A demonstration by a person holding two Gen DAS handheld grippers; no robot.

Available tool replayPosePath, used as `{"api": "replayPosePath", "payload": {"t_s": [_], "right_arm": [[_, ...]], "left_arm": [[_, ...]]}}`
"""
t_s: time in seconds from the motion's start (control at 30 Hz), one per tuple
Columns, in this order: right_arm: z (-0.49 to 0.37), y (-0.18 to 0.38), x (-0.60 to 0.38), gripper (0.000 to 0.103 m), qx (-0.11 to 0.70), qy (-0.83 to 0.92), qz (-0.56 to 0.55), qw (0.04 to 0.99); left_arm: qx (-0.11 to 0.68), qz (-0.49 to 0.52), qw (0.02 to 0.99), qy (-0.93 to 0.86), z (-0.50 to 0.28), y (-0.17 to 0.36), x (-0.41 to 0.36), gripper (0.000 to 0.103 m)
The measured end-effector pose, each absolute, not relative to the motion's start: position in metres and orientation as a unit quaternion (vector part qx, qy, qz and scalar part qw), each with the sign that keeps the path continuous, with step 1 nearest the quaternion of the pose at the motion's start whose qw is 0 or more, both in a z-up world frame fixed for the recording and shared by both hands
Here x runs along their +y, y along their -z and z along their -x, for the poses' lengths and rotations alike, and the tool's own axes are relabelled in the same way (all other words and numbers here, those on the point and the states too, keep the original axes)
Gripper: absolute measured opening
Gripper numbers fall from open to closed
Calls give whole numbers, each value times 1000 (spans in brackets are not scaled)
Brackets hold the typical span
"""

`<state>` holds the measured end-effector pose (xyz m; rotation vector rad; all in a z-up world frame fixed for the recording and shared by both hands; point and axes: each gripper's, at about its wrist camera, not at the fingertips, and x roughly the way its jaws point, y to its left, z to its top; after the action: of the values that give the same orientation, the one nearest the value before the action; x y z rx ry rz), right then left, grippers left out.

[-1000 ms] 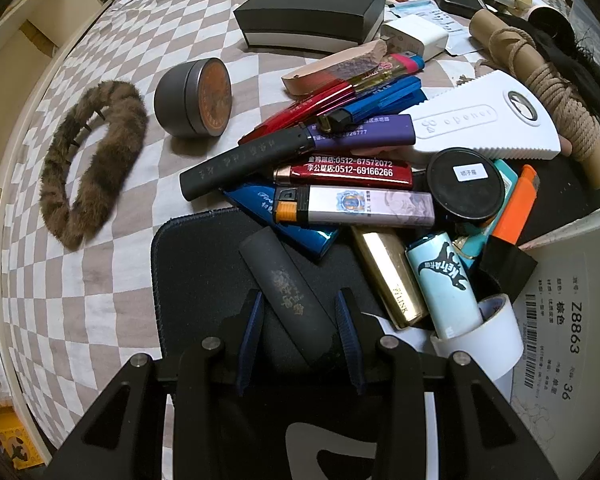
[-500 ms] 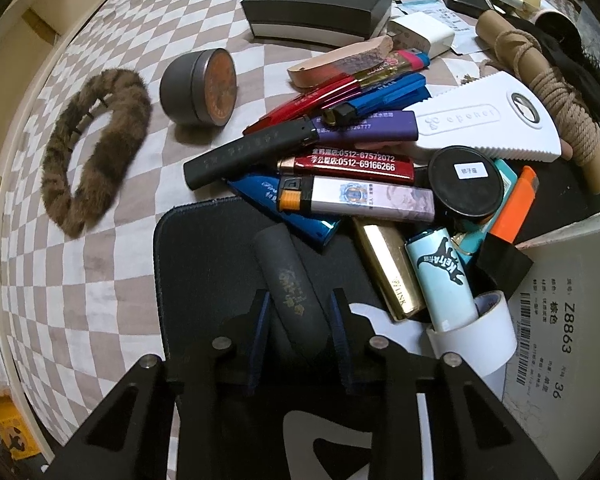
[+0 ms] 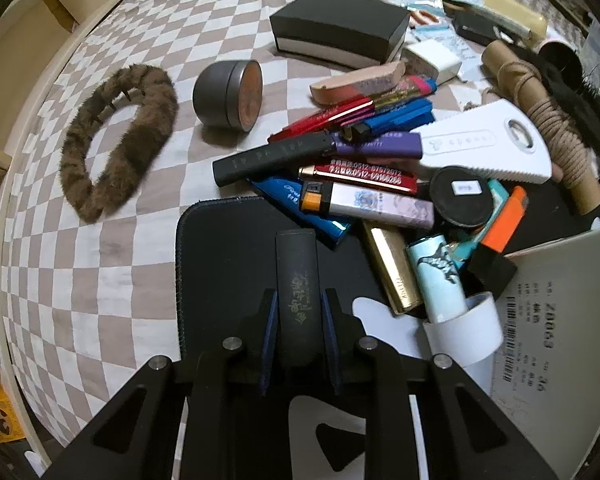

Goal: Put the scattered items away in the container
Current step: 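Lift the black cylinder with the left gripper while the right lifts the black lighter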

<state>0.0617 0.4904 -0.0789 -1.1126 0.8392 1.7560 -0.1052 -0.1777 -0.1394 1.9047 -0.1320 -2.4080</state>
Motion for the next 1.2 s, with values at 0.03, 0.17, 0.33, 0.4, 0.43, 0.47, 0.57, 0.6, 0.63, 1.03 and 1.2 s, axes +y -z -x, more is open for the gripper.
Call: {"api": "replayPosePath", "payload": {"t_s": [0.03,0.17,0.33,0.4,0.43,0.47,0.57,0.6,0.63,1.03,1.2], "right_arm": [[-61,77,491,23,337,-705,443,439],[-61,69,492,22,339,-709,427,448],[-55,58,488,22,340,-723,408,443],[-51,56,486,22,333,-725,410,442],[-49,57,485,22,327,-726,413,442],[-46,59,485,22,319,-726,420,442],[-38,70,484,22,302,-718,448,439],[-36,77,484,22,299,-713,460,437],[-34,85,484,22,295,-706,475,434],[-12,163,472,52,193,-635,627,409],[-5,184,464,35,161,-616,663,393]], "left_arm": [[-37,-616,33,786,104,135,-179,22],[-36,-598,29,800,109,166,-101,22],[-23,-571,-4,821,110,154,-112,22],[-17,-560,-16,828,108,144,-105,22],[-12,-555,-24,831,105,138,-101,22],[-9,-550,-27,834,105,133,-101,22],[-1,-536,-38,843,109,120,-100,22],[2,-534,-41,844,115,118,-101,22],[5,-532,-42,846,115,117,-101,22],[13,-531,-44,846,154,118,-105,22],[24,-522,-51,851,153,111,-104,22]]}}
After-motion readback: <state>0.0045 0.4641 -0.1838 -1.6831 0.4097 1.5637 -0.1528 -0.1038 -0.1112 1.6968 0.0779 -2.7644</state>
